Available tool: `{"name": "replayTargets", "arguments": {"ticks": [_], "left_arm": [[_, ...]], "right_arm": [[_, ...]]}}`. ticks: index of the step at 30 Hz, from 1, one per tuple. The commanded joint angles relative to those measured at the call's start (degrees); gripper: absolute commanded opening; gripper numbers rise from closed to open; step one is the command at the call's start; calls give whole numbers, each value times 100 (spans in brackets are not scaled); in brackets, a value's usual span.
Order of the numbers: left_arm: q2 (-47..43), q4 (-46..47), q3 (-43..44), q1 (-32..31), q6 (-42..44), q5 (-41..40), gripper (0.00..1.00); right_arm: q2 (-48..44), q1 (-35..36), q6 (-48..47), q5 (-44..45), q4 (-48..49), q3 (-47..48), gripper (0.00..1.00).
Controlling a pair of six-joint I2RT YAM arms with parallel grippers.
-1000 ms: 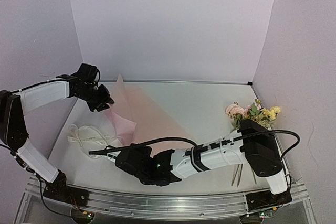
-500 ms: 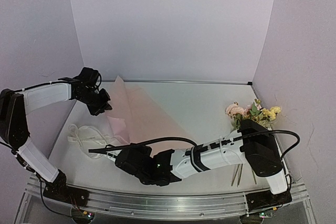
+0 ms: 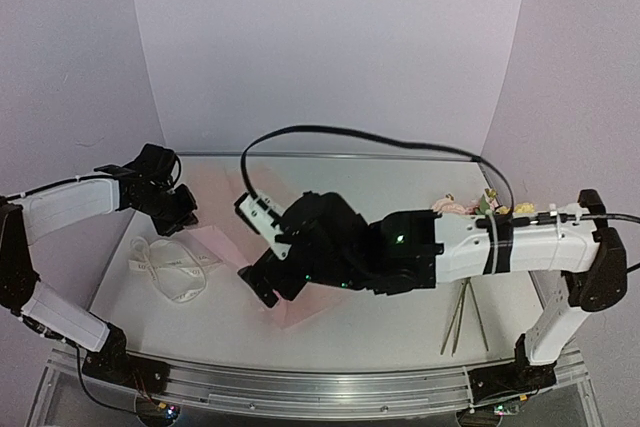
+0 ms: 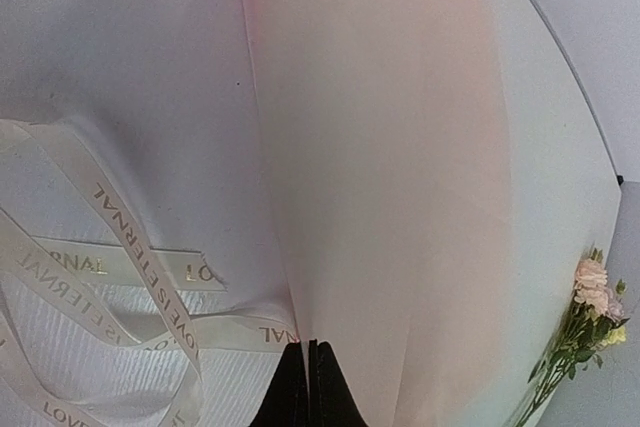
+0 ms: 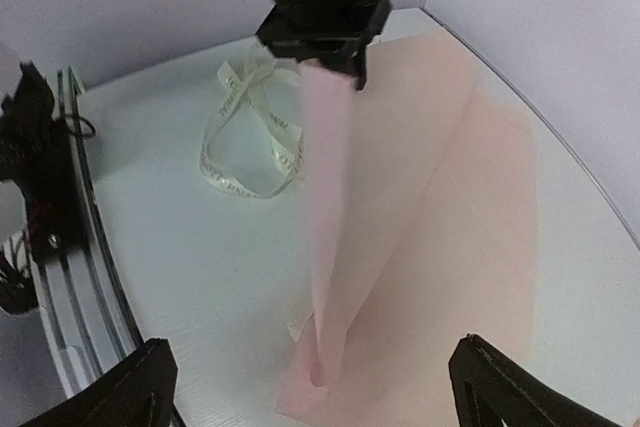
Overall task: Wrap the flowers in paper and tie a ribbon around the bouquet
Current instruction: Unfold the folded wrapping paper at the center of the board.
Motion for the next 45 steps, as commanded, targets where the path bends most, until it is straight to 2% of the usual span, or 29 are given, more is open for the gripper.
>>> {"name": "replayTargets", "arguments": {"ticks": [1, 8, 12, 19, 24, 29, 37, 45], "left_arm": [[-617, -134, -307, 5, 5, -320, 0], [-1237, -621, -788, 0, -166, -672, 0], [-1535, -865, -1050, -13, -358, -800, 0], [-1571, -927, -1261, -33, -458, -613, 0], [-1506, -923, -1301, -33, -623, -239, 0], [-1362, -931, -1242, -33, -699, 20, 0], [-1305, -1036, -1229, -26, -816, 90, 0], [-1310, -1195, -1215, -17, -740, 6, 0]], "right_arm": [[-288, -972, 1968, -1330, -413, -257, 98], [155, -2283, 3382, -2323, -696, -400, 95], [156, -2666, 4099, -2634, -611, -1016, 93], [-328, -2702, 5577, -2904, 479, -2449, 95], [-593, -2694, 6783, -3063, 1776, -3654, 96], [-573, -2685, 7830, -3120, 3129, -4473, 96], [100, -2317, 9366, -3040, 5117, -5067, 94], [245, -2232, 9533, -2625, 5645, -5332, 88]]}}
